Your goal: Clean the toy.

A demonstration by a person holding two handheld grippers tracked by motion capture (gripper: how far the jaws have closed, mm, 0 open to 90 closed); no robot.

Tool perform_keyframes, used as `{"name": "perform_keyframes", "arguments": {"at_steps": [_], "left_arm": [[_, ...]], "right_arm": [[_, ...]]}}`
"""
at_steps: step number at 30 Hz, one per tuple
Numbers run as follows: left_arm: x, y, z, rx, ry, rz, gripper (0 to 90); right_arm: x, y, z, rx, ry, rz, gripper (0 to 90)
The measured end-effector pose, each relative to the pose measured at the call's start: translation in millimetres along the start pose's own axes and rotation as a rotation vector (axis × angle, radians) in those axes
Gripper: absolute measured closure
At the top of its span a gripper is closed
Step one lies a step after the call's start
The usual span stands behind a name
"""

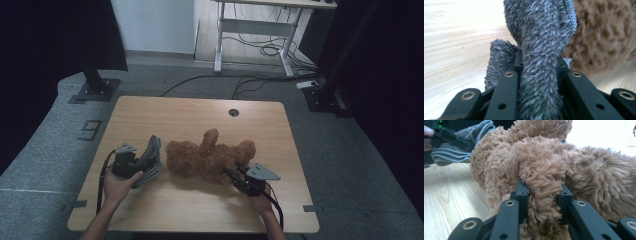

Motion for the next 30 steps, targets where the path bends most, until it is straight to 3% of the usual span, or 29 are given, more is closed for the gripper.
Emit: {"name": "perform_keyframes", "arguments": {"at_steps": [6,7,9,14,18,23,25,30], "left_arm": [[-23.4,22.1,-17.1,0.034,0.006,-0.059,70.1],[-35.3,32.7,-25.4,0.054,0.016,-0.077,69.8],[-44.6,41.5,-32.4,0.076,0.021,-0.084,69.4],[-64.0,56.4,-42.6,0.105,0.036,-0.12,67.1],[-73.2,55.4,-42.5,0.114,0.028,-0.15,54.6],[-58.5,53.3,-34.6,0.126,-0.016,-0.106,20.7],[-45.6,54.2,-28.1,0.112,-0.03,-0.064,16.2],[-14.8,48.3,-5.4,0.034,-0.053,0.001,15.2]], "right_arm": [[-0.1,0.1,0.3,0.002,-0.003,0.001,69.7],[-0.1,0.0,0.3,0.002,-0.004,0.001,69.7],[-0.1,0.0,0.2,0.002,-0.004,0.001,69.7],[-0.2,-0.1,0.2,0.001,-0.005,0.001,69.7],[-0.2,-0.3,0.4,0.002,-0.005,0.002,69.7],[-0.1,0.1,-0.1,0.002,-0.002,-0.001,69.5],[-0.2,0.4,0.1,0.003,-0.003,-0.001,69.5],[-0.2,0.4,0.1,0.004,-0.003,-0.001,69.4]]}}
Point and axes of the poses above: each handheld gripper's, and its own axes: y roughly backward along the jaws, x roughly out of its top, z roughly to its right, the point moved 5 cm from there along -y, roughly forward along the jaws, and after that the axes turned 15 degrees about z, right-handed, at the moved point
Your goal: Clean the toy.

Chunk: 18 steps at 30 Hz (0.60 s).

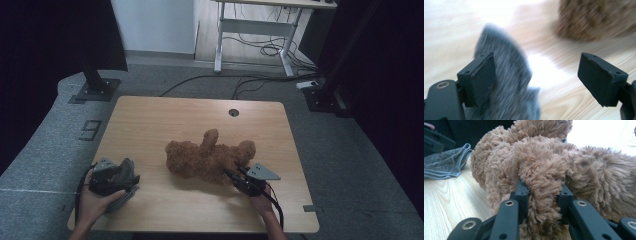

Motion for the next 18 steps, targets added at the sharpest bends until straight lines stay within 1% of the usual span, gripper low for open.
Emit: {"name": "perform_keyframes", "arguments": {"at_steps": [3,4,7,8,9,10,12,13,14,15,16,18], "left_arm": [[13.4,-15.4,16.7,-0.046,-0.015,0.005,15.5],[16.9,-22.8,22.4,-0.064,-0.012,0.005,15.4],[24.0,-47.6,36.3,-0.134,0.015,-0.002,14.0],[25.6,-60.0,42.2,-0.171,0.027,-0.015,13.3],[26.4,-67.4,45.5,-0.194,0.035,-0.022,13.3],[27.9,-78.8,50.5,-0.224,0.051,-0.026,13.2],[30.2,-92.1,57.0,-0.245,0.058,-0.025,13.2],[31.7,-99.8,61.7,-0.264,0.067,-0.027,13.4],[32.5,-103.6,64.7,-0.273,0.065,-0.029,13.4],[33.0,-108.2,68.7,-0.274,0.052,-0.031,13.3],[32.8,-113.4,72.4,-0.26,0.022,-0.039,12.8],[31.7,-119.9,75.3,-0.239,-0.003,-0.049,11.4]], "right_arm": [[0.0,-0.1,0.0,0.001,0.0,0.001,69.2],[0.0,-0.2,0.0,0.001,0.0,0.001,69.1],[0.1,-0.1,0.2,0.002,0.0,0.001,69.0],[0.2,-0.1,0.2,0.003,-0.001,0.001,69.0],[0.2,-0.2,0.3,0.003,-0.001,0.001,69.0],[0.3,-0.1,0.4,0.003,-0.001,0.001,68.9],[0.4,-0.2,0.6,0.004,-0.002,0.0,68.7],[0.5,-0.1,0.6,0.005,-0.002,0.0,68.7],[0.7,-0.2,0.7,0.006,-0.003,0.0,68.6],[0.8,-0.2,0.8,0.006,-0.003,0.0,68.4],[1.0,-0.2,0.9,0.007,-0.004,0.0,68.3],[1.5,0.0,1.2,0.009,-0.008,-0.003,67.3]]}}
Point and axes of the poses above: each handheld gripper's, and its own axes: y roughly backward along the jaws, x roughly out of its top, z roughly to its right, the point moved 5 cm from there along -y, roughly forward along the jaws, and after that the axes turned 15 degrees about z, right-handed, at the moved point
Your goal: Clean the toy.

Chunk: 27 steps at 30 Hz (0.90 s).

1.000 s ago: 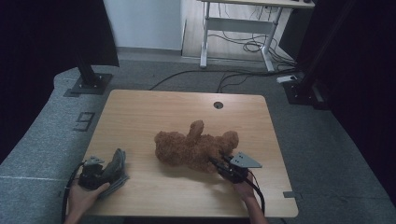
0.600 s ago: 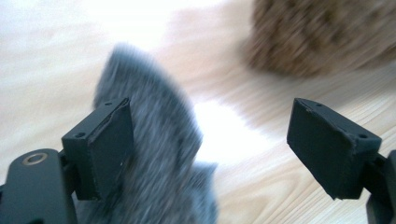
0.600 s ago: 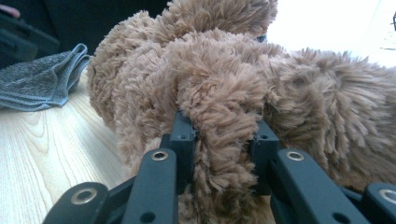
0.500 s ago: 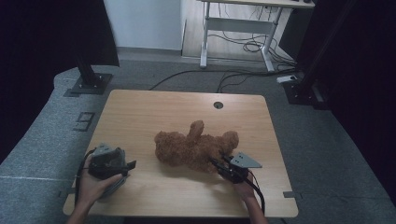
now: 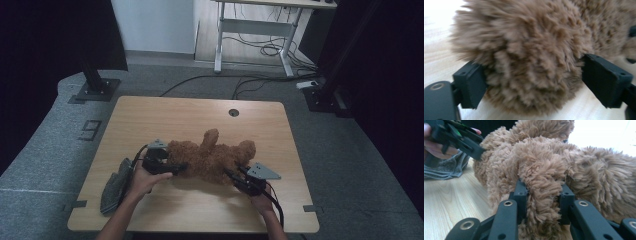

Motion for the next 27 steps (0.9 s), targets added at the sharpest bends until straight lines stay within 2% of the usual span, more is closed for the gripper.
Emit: {"name": "perform_keyframes", "arguments": {"at_steps": [3,8,10,13,16,19,22,24,25,27], "left_arm": [[-3.0,-5.2,-1.0,0.016,-0.003,-0.001,12.9],[-7.2,-6.1,-2.8,0.037,-0.009,0.029,21.9],[-8.1,-6.6,-2.2,0.048,-0.018,0.036,26.2],[-8.9,-7.4,-1.1,0.058,-0.031,0.045,33.5],[-9.9,-7.4,-1.1,0.063,-0.025,0.052,37.6],[-11.2,-6.8,-0.1,0.056,-0.035,0.057,41.0],[-12.2,-5.9,1.2,0.048,-0.047,0.059,43.7],[-12.2,-5.7,1.4,0.046,-0.047,0.059,45.4],[-12.2,-5.7,1.4,0.051,-0.049,0.06,46.6],[-12.2,-5.4,0.7,0.054,-0.051,0.062,49.3]], "right_arm": [[1.1,0.1,-0.1,-0.005,-0.013,-0.003,64.8],[2.3,-0.2,-0.8,-0.011,-0.024,-0.012,56.8],[4.0,-0.1,-1.3,-0.017,-0.03,-0.022,49.9],[9.2,2.5,0.1,-0.054,-0.042,-0.055,34.7],[11.5,6.3,7.1,-0.107,-0.095,-0.105,19.6],[7.2,8.5,15.9,-0.123,-0.149,-0.163,11.6],[3.5,2.6,20.7,-0.094,-0.207,-0.183,11.7],[-2.0,-7.2,19.2,-0.045,-0.234,-0.223,17.8],[-5.2,-12.7,17.2,-0.023,-0.236,-0.249,20.2],[-7.7,-21.0,15.8,-0.023,-0.188,-0.285,30.8]]}}
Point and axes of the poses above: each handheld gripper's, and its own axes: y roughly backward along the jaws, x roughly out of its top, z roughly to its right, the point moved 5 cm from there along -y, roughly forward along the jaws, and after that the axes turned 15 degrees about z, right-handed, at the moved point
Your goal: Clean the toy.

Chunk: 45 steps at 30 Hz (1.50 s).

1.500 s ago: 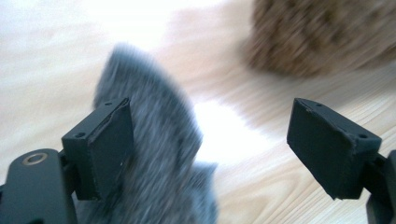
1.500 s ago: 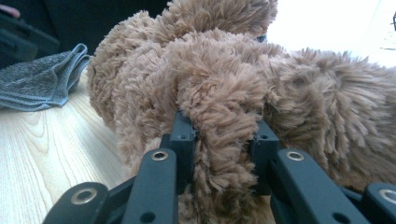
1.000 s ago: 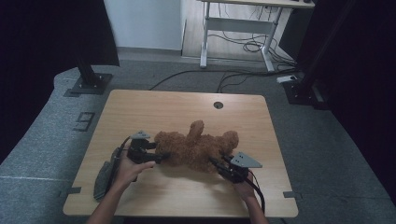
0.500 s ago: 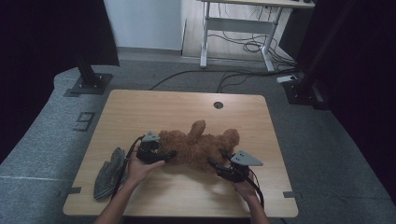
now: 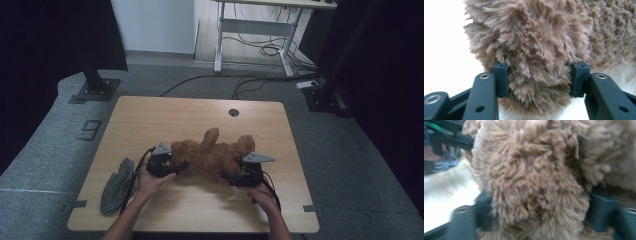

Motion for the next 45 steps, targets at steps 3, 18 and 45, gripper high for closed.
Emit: {"name": "perform_keyframes", "arguments": {"at_steps": [3,18,45], "left_arm": [[1.7,0.1,-0.3,-0.011,0.008,0.008,52.2],[39.5,-21.7,-16.8,0.053,-0.094,0.104,55.5],[24.4,-20.8,-19.5,0.065,-0.146,0.126,53.3]], "right_arm": [[4.9,-1.1,1.4,0.007,0.034,0.008,45.6],[36.8,-15.6,15.5,-0.077,0.317,0.17,53.7],[18.1,-25.8,19.8,-0.118,0.467,0.223,52.2]]}}
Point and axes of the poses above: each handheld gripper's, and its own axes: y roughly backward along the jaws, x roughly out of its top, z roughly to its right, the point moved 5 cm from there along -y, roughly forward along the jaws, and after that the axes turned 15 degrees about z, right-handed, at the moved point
